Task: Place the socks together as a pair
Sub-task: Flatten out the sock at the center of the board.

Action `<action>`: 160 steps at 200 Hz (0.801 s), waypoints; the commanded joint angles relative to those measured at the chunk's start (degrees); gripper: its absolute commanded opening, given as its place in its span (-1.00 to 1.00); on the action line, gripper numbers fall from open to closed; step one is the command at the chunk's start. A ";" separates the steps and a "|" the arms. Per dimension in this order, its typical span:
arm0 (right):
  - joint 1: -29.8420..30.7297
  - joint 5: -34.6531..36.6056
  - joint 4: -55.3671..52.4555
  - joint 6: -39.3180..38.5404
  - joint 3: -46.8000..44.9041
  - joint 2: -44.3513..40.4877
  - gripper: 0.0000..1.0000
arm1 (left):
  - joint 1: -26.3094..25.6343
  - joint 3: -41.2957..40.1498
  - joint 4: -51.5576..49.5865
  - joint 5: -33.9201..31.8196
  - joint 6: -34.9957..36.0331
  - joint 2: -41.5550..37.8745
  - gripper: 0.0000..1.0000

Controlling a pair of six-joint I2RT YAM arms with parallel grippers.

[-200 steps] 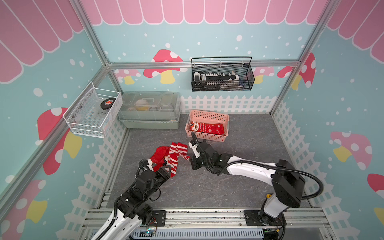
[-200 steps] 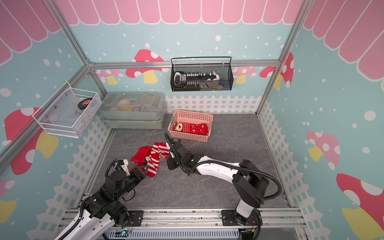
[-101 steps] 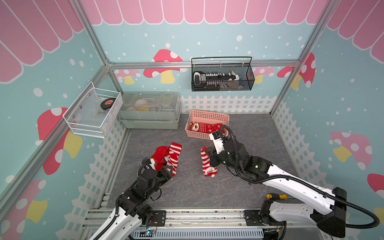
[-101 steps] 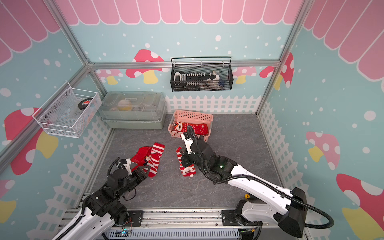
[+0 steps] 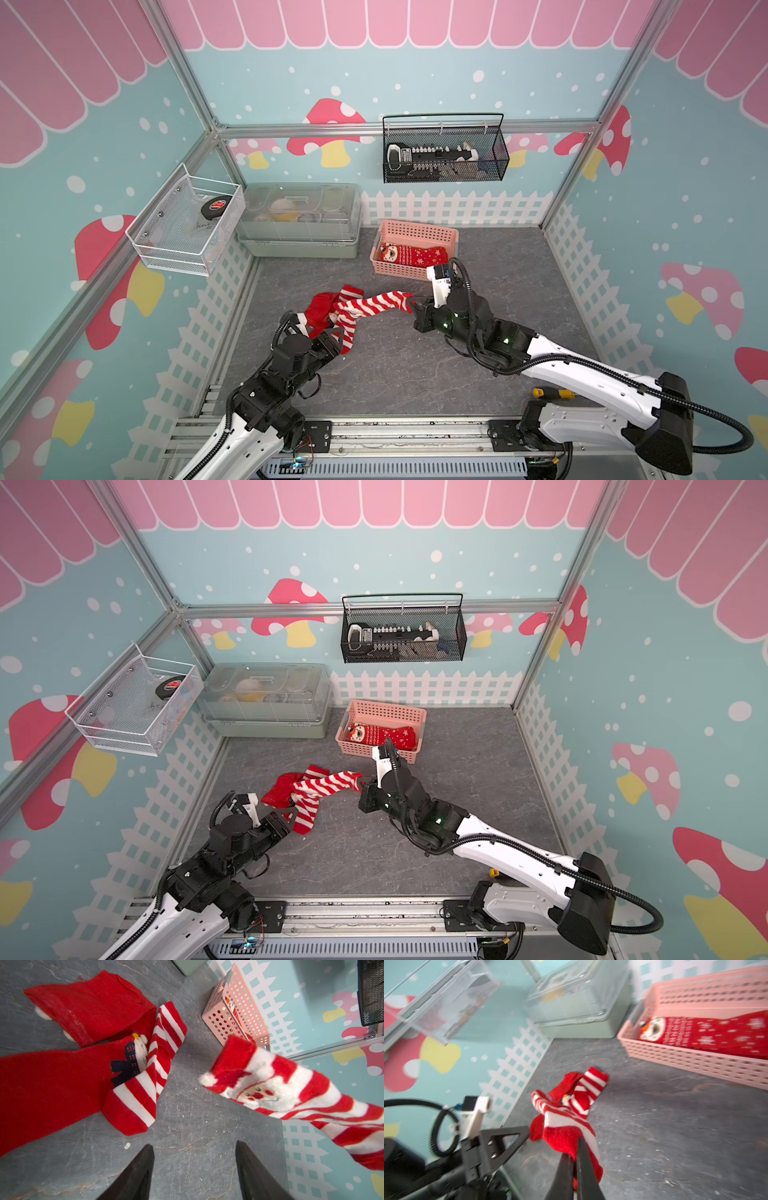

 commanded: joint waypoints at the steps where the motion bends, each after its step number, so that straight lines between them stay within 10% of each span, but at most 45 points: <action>1: -2.73 12.53 -6.09 3.98 -5.37 -1.10 -1.00 | -0.14 0.63 2.39 -1.33 -0.47 3.02 0.25; 55: -24.15 6.36 -8.42 1.80 -17.29 -2.73 -1.00 | -0.35 4.02 9.17 2.45 0.01 16.42 0.25; 106: -30.30 3.48 -8.45 -1.91 -15.08 -2.25 -1.00 | -3.42 8.27 18.42 8.57 4.44 29.89 0.25; 160: -30.39 0.53 -6.51 -0.55 -17.87 -4.40 -1.00 | -18.16 22.05 20.56 9.72 31.50 48.15 0.20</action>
